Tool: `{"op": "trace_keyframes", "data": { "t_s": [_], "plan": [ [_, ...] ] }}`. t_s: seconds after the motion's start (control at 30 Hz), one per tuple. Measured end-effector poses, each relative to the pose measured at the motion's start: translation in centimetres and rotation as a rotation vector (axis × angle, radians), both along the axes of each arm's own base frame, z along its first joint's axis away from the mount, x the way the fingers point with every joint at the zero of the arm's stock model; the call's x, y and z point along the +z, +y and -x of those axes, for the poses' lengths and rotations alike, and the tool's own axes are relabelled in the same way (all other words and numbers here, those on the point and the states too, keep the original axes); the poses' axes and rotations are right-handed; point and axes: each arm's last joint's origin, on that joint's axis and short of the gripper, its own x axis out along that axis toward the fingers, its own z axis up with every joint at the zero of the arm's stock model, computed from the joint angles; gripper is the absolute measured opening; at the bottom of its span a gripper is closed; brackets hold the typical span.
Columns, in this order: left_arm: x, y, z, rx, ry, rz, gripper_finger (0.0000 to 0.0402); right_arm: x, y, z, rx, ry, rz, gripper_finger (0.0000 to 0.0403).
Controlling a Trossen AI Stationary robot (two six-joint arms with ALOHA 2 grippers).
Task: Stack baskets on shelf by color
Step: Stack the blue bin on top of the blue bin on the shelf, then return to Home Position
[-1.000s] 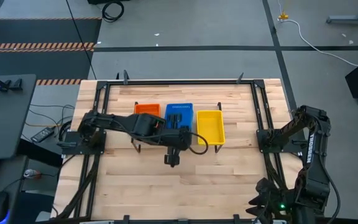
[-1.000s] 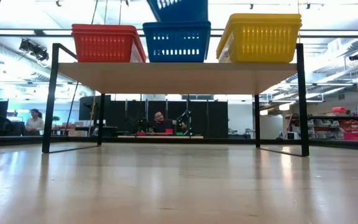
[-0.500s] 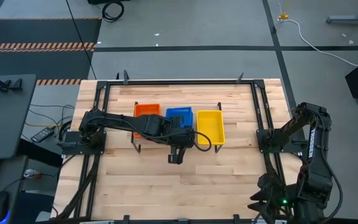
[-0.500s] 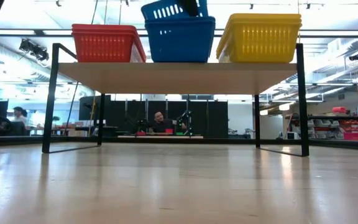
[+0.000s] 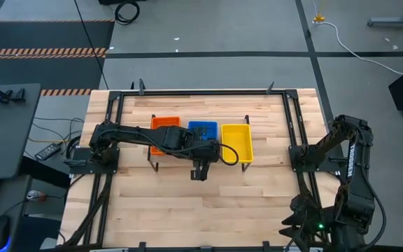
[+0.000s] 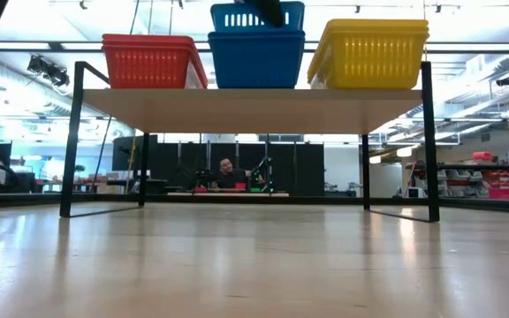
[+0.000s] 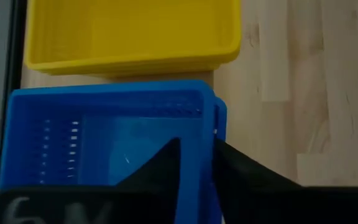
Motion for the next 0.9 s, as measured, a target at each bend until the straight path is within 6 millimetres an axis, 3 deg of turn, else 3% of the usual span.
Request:
{"op": "trace_keyframes", "data": {
  "t_s": [0.43, 0.73, 0.9],
  "plan": [
    [0.5, -0.1, 0.5, 0.037, 0.011, 0.004, 0.0156, 1.5, -2.1, 0.7, -0.007, -0.016, 0.016, 0.0197],
    [7.5, -0.5, 2.2, 0.085, -0.243, 0.079, 0.0143, 4.7, -6.7, 1.0, 0.015, -0.156, 0.107, 0.0197],
    [10.2, -0.6, 4.8, 0.155, -0.364, 0.078, 0.0123, 6.3, -10.1, 0.7, 0.021, -0.189, 0.169, 0.0197]
  ]
}}
